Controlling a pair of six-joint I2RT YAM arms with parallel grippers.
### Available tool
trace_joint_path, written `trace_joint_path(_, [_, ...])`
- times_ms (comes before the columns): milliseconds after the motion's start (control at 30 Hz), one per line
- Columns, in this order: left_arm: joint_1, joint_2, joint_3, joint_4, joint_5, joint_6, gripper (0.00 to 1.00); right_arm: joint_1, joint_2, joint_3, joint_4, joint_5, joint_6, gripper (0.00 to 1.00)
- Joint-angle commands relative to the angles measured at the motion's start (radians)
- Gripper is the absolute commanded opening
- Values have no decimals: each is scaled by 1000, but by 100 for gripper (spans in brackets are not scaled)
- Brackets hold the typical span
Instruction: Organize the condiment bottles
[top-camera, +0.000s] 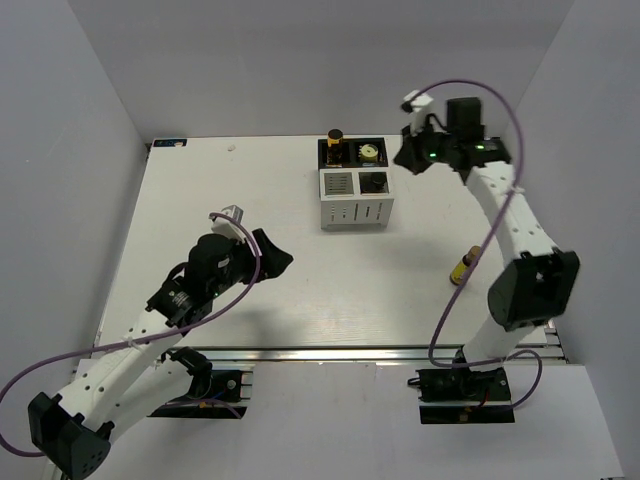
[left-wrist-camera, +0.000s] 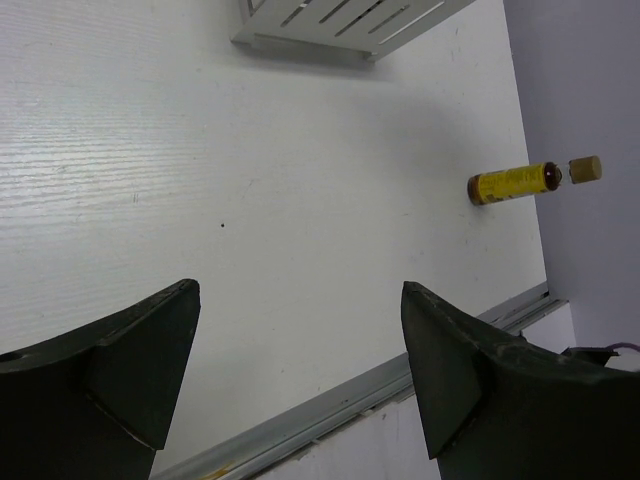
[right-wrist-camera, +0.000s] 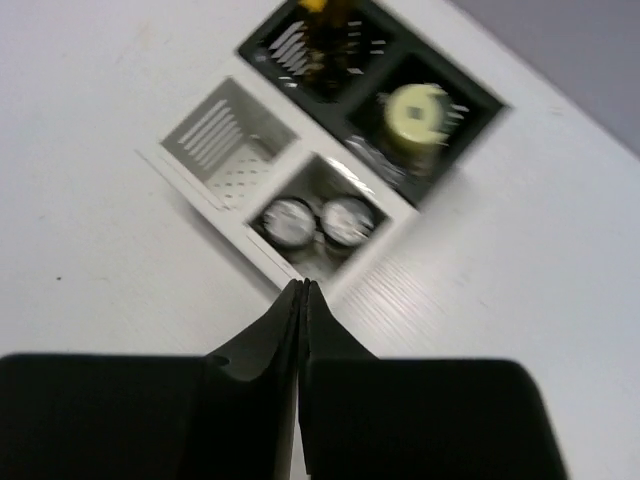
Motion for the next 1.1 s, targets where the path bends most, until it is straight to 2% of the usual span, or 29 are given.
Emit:
trace_joint_path(0, [-4,-40,-17,15,-24,-11,91,-153,-143,3,-106,7,24,0])
trace_joint_path(33, [-4,-45,-29,29,-20,-15,91,-182,-149,7,-222,0,1,0])
trace_joint_path(67, [-4,-46,-35,37,-17,-17,91,-212,-152,13,-285,-5,-28,7])
trace_joint_path(100, [-4,-45,-40,42,-14,-17,91,-271,-155,27,-351,-2,-59,39])
trace_joint_path(133, [-4,-40,-46,52,-13,-16,92,-294,-160,26,-459,6,-108,66])
trace_joint_path(167, [-4,-34,-47,57,-13,-14,92,-319,-164,26,-506,9,-134,76])
trace_joint_path(233, [-4,-10,-49,74,10,-5,92,-370,-198,-11,-586,64,-180,87])
trace_joint_path(367, [-4,43,-43,107,53,12,92,-397,-278,-132,-667,142,-268,89])
trace_joint_path(400, [-4,52,-41,120,58,18,92,-397,-293,-207,-669,159,-277,89])
trace_joint_path(533, [-4,84,-35,137,70,31,92,-400,-365,-382,-588,248,-301,88])
trace_joint_path(733, [-4,70,-50,144,69,26,92,-400,-373,-479,-534,266,-298,79])
trace_joint_path(1067, [-4,38,-60,126,55,17,92,-400,-342,-599,-343,280,-242,79])
